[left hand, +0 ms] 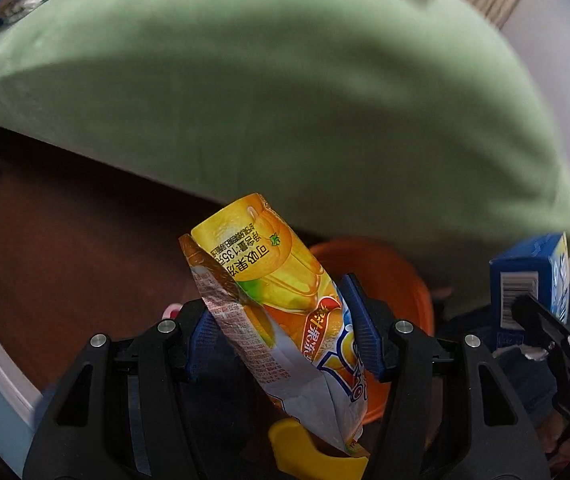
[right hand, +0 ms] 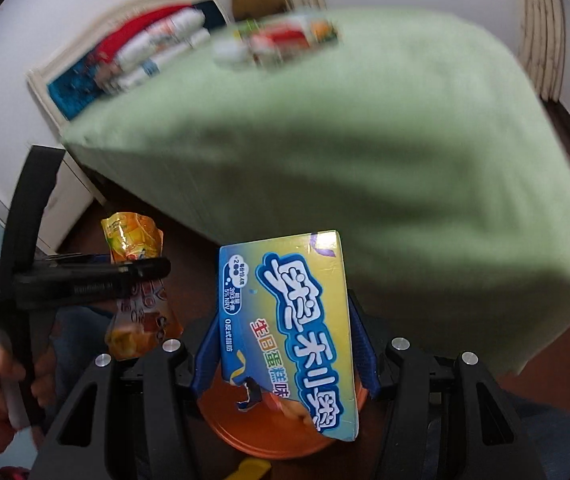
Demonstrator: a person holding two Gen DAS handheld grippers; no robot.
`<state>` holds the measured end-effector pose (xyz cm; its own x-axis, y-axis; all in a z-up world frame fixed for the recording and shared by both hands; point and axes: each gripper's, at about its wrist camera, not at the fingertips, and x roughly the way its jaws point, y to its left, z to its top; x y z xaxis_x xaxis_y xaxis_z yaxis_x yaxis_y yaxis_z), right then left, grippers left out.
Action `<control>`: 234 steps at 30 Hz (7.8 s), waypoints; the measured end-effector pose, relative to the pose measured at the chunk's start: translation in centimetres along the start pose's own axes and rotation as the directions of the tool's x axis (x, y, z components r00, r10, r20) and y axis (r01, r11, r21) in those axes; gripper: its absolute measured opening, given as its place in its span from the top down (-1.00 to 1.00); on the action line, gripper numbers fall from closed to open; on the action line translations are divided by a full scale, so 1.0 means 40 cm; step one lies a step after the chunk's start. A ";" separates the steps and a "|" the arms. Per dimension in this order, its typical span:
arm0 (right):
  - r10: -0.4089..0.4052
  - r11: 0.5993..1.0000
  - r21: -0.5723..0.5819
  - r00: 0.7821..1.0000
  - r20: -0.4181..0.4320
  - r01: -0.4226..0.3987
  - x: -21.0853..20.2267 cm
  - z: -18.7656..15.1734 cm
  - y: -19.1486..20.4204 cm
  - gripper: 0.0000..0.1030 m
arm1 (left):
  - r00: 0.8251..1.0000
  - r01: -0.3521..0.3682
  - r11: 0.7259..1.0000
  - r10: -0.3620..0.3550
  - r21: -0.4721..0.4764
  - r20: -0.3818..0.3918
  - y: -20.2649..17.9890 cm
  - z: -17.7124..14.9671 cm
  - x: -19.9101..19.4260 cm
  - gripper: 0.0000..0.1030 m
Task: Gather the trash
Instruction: 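Lower both tools over the orange bowl and open both grippers, then grasp the red-and-white paper cup with the right gripper, then grasp the white foam tube with the left gripper and lift it, then carry both items over the orange bowl and open both grippers, then grasp the orange sock with the left gripper and lift it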
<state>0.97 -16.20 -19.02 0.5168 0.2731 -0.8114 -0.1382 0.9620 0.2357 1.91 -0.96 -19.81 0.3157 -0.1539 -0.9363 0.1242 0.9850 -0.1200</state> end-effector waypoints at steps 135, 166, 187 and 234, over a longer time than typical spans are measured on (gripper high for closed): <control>0.120 0.992 0.006 0.936 0.332 -0.129 -0.288 0.282 -0.032 0.29 | 0.932 0.137 0.969 -0.054 -0.208 0.359 0.014 0.551 -0.256 0.40; 0.060 0.998 -0.048 0.952 0.301 -0.048 -0.351 0.180 0.007 0.28 | 0.936 0.041 0.987 -0.091 0.152 0.340 -0.101 0.014 -0.328 0.40; 0.096 0.993 0.094 0.959 -0.265 -0.073 0.111 -0.063 -0.050 0.14 | 0.974 0.078 0.995 -0.064 0.055 -0.217 -0.067 -0.142 0.166 0.05; 0.100 0.979 0.172 0.992 0.071 -0.111 -0.142 0.075 -0.108 -0.53 | 0.956 0.076 0.996 -0.084 0.038 0.282 -0.083 0.238 -0.139 -0.70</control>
<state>1.16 -21.94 -13.83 0.5592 0.3663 -0.7437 -0.0470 0.9096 0.4127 8.69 -4.11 -11.07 0.5570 -0.2521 -0.7914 0.1838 0.9666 -0.1786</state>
